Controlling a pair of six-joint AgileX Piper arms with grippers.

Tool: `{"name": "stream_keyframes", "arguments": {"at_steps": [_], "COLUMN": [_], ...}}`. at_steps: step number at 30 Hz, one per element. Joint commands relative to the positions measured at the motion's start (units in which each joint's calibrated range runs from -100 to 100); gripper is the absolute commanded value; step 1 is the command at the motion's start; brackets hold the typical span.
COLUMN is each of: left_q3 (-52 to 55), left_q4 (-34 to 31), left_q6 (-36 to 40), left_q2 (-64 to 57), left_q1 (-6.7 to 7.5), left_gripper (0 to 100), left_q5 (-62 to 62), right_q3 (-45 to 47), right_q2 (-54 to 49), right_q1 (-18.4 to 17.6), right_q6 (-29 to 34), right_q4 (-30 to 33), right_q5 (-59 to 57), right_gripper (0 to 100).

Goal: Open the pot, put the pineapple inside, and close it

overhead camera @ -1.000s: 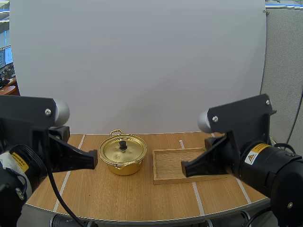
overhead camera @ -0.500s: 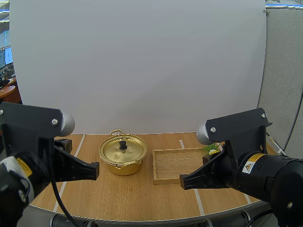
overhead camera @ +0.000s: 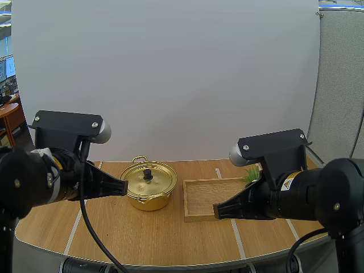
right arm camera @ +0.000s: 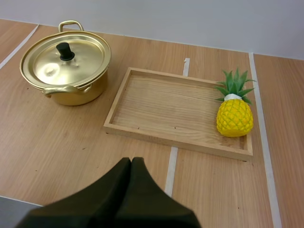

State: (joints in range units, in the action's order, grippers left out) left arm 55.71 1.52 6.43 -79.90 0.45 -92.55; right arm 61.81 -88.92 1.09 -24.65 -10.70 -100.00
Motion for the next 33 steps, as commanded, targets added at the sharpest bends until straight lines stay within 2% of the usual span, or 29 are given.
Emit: {"name": "stream_keyframes", "arguments": {"at_steps": [1,21,24,27,29,31,33], "left_q3": [-0.4,-0.4,-0.4,-0.4,-0.4,-0.4,-0.4], "left_q4": [-0.1,-0.1,-0.1,-0.1,-0.1,-0.1,-0.1], "left_q6": [-0.5,1.2,1.2,1.1,-0.2,-2.4,-4.4], "left_q2": [0.2,0.2,0.2,0.2,0.2,0.2,0.2], "left_q1": [-0.01,-0.01,-0.01,-0.01,-0.01,-0.01,-0.01], "left_gripper": [0,2,16,44,67,98,100], "left_q5": [3.3,6.1,6.1,6.2,6.2,6.2,6.2], "right_q3": [-0.6,-0.6,-0.6,-0.6,-0.6,-0.6,-0.6], "right_q2": [0.5,0.6,0.6,0.6,0.6,0.6,0.6], "right_q1": [0.2,0.2,0.2,0.2,0.2,0.2,0.2], "right_q6": [0.1,0.1,1.7,3.9,3.9,4.4,4.7], "right_q4": [-0.1,0.0,0.3,1.6,2.2,3.1,3.7], "right_q5": [0.0,0.0,0.0,0.0,0.0,0.0,0.0], "right_gripper": [0,0,0,0,0,0,0]}}
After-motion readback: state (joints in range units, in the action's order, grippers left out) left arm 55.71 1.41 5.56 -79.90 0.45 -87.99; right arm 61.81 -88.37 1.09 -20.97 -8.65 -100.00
